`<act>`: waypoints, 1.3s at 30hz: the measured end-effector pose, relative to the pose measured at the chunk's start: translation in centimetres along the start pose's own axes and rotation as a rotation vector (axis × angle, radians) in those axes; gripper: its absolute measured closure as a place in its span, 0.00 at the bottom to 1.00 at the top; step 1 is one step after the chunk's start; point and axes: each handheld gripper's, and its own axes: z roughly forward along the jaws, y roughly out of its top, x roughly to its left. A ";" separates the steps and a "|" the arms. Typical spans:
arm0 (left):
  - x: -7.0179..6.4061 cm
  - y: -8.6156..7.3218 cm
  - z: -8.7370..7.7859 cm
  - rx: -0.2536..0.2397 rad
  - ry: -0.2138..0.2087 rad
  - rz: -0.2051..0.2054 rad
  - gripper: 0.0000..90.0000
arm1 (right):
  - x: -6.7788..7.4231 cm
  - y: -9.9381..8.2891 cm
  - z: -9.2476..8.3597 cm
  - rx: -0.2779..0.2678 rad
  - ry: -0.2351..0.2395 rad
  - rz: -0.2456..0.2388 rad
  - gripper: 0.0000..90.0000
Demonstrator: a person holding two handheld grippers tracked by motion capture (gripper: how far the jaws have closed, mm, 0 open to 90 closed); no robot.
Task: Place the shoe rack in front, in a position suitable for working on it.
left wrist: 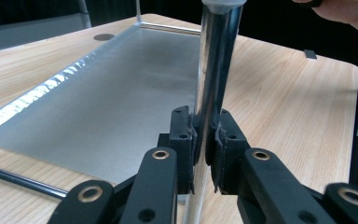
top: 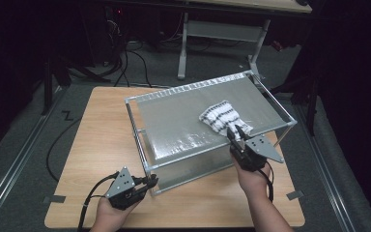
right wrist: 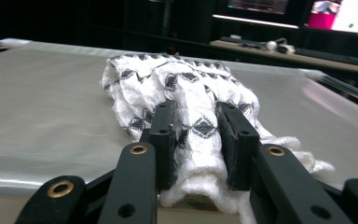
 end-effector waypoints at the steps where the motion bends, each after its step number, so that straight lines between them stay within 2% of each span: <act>1: 0.1 0.0 -0.1 0.000 0.005 0.000 0.90 | -0.5 -0.1 0.0 0.000 -0.008 0.006 0.79; 7: 0.9 -0.2 -0.7 0.005 0.032 0.001 0.90 | -3.0 -0.3 -0.4 0.007 -0.055 0.040 0.80; 19: 1.0 -0.4 -1.2 0.006 0.034 -0.005 0.90 | -7.4 -0.8 -0.9 0.015 -0.193 0.023 0.80; 24: 0.9 -0.4 -1.1 0.002 0.042 -0.009 0.90 | -9.4 -1.0 -1.0 0.019 -0.237 0.036 0.80; 27: 0.9 -0.5 -1.1 -0.004 0.040 -0.015 0.90 | -10.5 -1.0 -1.1 0.015 -0.249 0.094 0.80; 32: 0.9 -0.5 -1.1 -0.009 0.045 -0.018 0.90 | -10.6 -1.0 -0.9 0.010 -0.249 0.092 0.79; 34: 0.9 -0.5 -1.1 -0.008 0.044 -0.017 0.90 | -10.6 -1.0 -0.9 0.001 -0.233 0.105 0.76; 39: 0.9 -0.6 -1.1 -0.011 0.044 -0.017 0.90 | -10.4 -0.7 -1.1 -0.043 -0.196 0.098 0.67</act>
